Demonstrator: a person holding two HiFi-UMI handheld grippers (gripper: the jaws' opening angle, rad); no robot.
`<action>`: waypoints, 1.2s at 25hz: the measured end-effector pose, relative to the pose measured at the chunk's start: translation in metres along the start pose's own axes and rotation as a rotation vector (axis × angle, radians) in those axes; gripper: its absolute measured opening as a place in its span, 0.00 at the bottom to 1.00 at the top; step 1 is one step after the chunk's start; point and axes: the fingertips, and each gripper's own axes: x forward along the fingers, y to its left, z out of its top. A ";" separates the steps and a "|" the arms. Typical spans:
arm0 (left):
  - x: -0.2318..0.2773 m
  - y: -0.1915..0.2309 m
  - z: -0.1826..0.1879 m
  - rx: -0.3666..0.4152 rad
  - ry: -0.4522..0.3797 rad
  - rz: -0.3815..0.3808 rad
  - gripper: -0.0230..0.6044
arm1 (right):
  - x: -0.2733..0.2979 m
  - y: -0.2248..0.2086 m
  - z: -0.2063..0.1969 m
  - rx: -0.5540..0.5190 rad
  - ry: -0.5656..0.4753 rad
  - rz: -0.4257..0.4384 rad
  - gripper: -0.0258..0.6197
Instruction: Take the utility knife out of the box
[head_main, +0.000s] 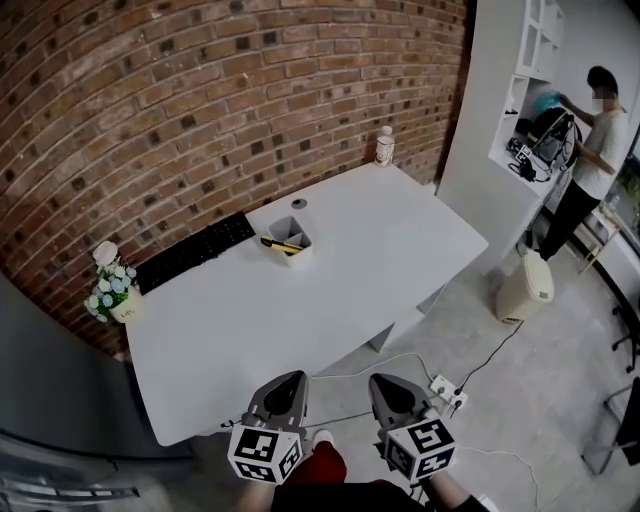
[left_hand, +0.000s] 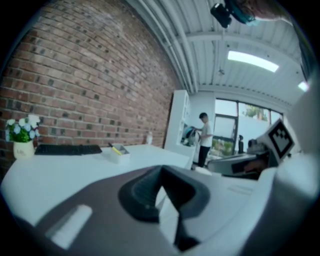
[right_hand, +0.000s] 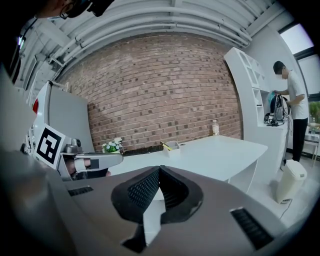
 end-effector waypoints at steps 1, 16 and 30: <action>0.004 0.006 0.001 -0.001 0.003 -0.002 0.04 | 0.008 0.000 0.002 0.002 0.003 0.000 0.05; 0.037 0.079 0.010 -0.026 0.018 0.010 0.04 | 0.085 0.013 0.019 -0.005 0.041 -0.011 0.05; 0.071 0.110 0.018 -0.024 0.033 0.064 0.07 | 0.119 0.002 0.022 -0.018 0.076 0.001 0.05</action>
